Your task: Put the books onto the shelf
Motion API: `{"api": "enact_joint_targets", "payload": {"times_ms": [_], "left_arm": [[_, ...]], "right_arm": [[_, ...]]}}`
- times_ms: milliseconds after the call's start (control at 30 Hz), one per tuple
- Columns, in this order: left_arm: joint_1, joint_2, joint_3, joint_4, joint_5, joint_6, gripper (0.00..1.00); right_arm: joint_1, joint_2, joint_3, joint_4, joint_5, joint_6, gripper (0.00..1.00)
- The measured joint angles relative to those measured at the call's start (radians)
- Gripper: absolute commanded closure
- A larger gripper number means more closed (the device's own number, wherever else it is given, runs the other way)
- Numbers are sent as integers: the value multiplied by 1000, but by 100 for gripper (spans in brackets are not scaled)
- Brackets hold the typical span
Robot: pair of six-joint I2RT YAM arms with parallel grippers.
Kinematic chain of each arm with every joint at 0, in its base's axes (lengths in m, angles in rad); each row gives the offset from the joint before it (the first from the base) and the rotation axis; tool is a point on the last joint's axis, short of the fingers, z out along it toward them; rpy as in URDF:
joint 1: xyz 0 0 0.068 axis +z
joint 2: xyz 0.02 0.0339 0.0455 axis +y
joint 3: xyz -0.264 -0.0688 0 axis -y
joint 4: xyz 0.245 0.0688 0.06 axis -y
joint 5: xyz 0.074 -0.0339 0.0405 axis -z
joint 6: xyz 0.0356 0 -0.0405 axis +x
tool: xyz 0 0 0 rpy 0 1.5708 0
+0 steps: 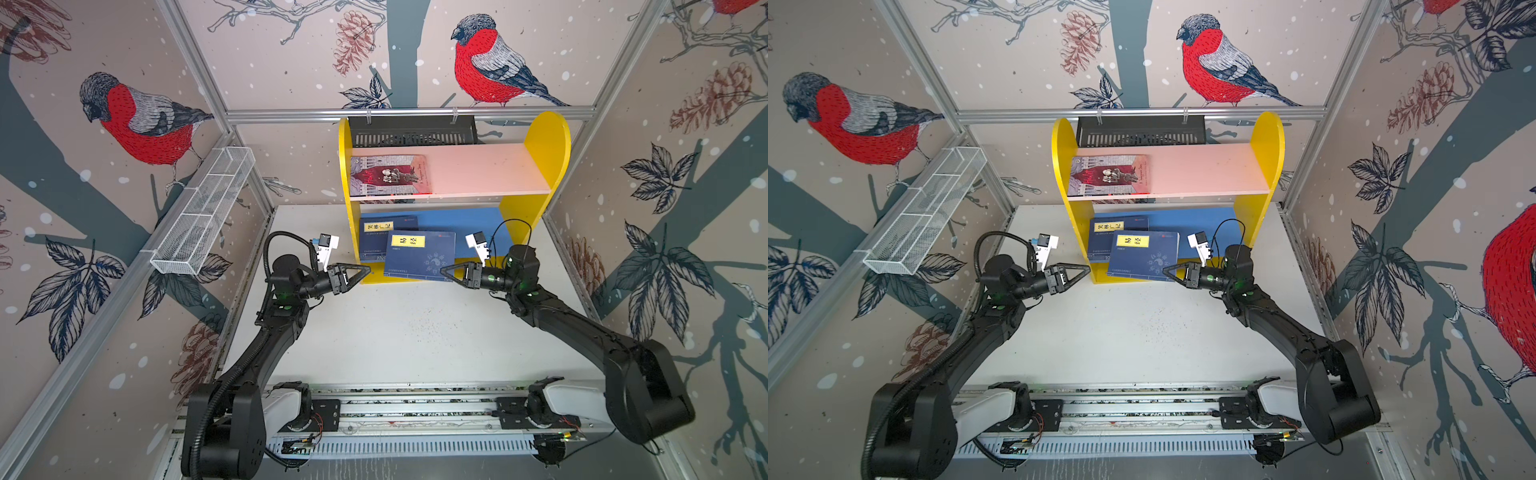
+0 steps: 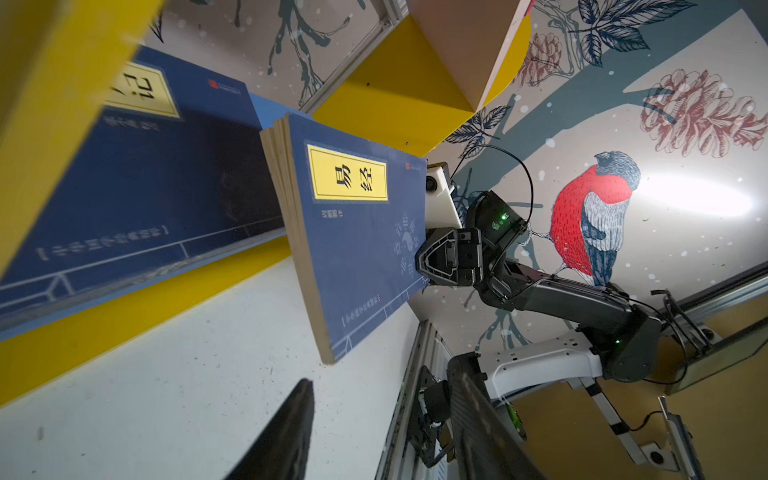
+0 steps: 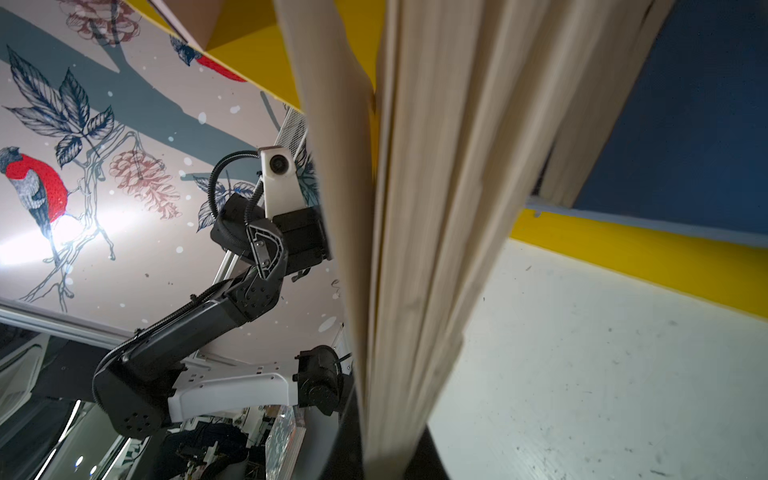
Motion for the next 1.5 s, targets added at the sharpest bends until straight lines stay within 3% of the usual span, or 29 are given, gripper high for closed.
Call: {"api": "enact_joint_targets", "payload": {"times_ms": [367,1067,1167,1333,1500], "left_arm": [[13,-71,16,-150,6,141,42],[13,-86,0,-176,5,174,40],[13,-87,-3,-175,5,174,40],[13,-89,-8,-173,5,172,40],[13,-93,-10,-171,5,171,40]], "right_arm": [[-51,243,253,-114,-69,-93,99],[27,474,501,-199,-68,-95,96],[37,491,519,-217,-58,-95,85],[49,511,564,-285,-32,-137,54],[48,512,591,-378,38,-200,38]]}}
